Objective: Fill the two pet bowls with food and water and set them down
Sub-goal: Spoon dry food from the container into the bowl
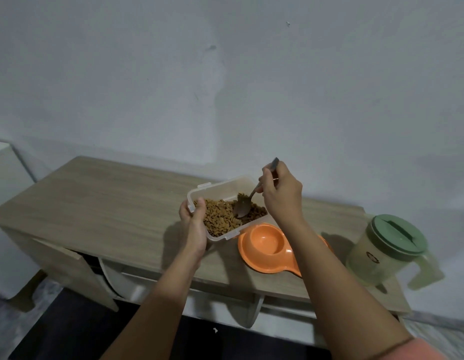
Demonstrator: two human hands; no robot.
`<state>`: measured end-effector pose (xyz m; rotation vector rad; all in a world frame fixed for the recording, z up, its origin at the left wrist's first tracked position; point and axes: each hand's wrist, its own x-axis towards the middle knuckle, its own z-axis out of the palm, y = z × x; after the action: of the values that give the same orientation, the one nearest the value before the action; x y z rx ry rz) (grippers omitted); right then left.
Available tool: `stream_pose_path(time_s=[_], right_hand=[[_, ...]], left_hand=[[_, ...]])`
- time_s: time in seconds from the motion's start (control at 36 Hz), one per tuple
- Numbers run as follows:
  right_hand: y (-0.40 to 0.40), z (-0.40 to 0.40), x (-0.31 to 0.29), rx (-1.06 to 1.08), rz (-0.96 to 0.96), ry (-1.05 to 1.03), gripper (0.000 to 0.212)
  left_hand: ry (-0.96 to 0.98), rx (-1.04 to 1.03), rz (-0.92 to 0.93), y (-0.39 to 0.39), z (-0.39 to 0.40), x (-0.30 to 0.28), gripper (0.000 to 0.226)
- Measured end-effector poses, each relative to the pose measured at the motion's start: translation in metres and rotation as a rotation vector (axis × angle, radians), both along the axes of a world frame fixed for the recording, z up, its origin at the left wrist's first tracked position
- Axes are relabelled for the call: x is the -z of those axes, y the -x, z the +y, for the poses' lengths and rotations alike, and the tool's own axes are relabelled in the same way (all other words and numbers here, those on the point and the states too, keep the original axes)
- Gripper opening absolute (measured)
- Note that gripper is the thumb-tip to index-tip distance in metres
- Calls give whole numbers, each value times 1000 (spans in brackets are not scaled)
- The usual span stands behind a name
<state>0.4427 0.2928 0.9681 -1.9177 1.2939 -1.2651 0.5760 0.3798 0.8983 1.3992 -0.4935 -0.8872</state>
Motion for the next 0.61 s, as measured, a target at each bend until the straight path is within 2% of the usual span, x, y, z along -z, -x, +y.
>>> stream_pose_path(time_s=[0.14, 0.28, 0.39, 0.44, 0.56, 0.61], right_hand=[[3, -4, 15, 102, -5, -114, 25], [2, -9, 28, 152, -174, -302, 24], [0, -8, 31, 154, -308, -450, 23], [-1, -7, 30, 135, -324, -496, 20], [0, -8, 32, 126, -315, -511, 20], [2, -11, 33, 139, -328, -519, 25]], left_hand=[[-50, -92, -97, 6, 1, 1, 56], [-129, -130, -163, 11, 2, -4, 58], [-105, -124, -122, 15, -2, -1, 63], [-86, -98, -83, 19, -2, -1, 77], [-63, -106, -71, 26, -4, 2, 78], [-52, -127, -45, 26, -6, 5, 94]])
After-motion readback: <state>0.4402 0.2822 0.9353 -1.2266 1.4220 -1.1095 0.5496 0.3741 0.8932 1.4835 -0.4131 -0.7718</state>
